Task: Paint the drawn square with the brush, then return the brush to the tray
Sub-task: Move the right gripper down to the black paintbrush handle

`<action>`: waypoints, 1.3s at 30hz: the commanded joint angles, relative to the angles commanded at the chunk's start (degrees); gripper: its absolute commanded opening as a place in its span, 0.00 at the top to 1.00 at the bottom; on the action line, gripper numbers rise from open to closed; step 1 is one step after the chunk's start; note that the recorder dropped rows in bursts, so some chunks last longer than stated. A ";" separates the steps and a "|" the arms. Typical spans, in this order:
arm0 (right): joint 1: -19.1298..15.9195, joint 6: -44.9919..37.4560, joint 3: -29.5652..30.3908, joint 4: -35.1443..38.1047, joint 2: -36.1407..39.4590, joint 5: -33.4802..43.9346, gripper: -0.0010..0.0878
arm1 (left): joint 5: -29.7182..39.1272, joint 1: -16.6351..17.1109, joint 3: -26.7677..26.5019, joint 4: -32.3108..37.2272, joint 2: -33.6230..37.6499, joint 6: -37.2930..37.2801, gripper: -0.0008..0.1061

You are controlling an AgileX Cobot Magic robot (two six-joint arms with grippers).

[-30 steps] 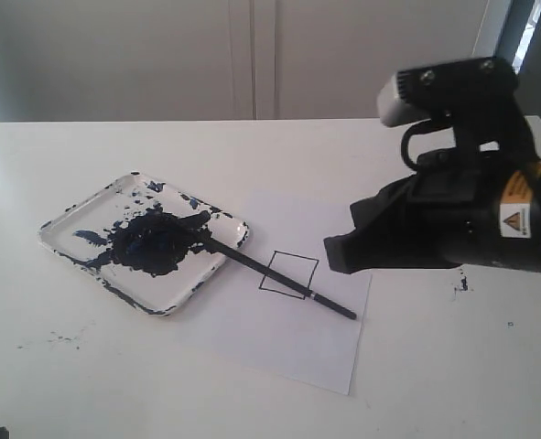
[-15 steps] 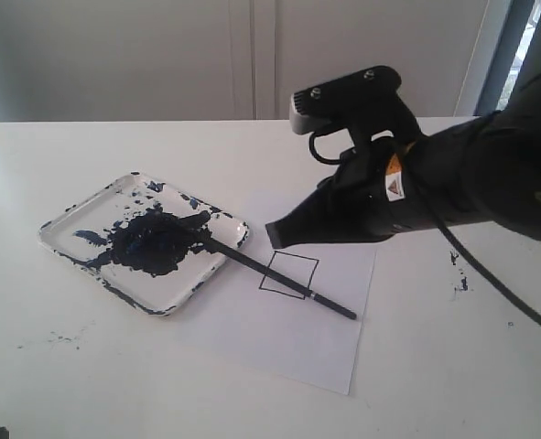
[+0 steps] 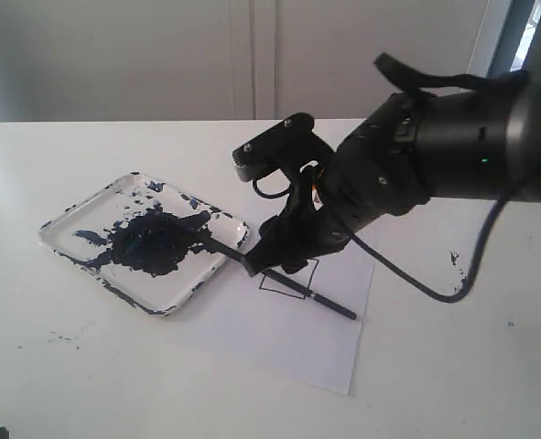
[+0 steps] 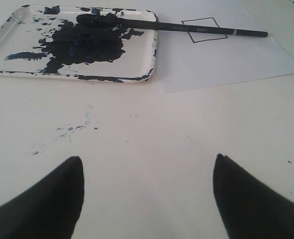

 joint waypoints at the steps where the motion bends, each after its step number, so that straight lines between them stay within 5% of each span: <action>1: 0.00 -0.76 -0.89 0.12 1.36 -0.10 0.35 | 0.00 0.00 0.00 0.00 0.00 0.00 0.29; 17: 0.00 -4.35 -9.46 0.12 14.93 -1.58 0.35 | 0.00 0.00 0.00 0.00 0.00 0.00 0.29; 39: -0.12 -3.99 -9.46 0.12 17.86 -10.13 0.45 | 0.00 0.00 0.00 0.00 0.00 0.00 0.29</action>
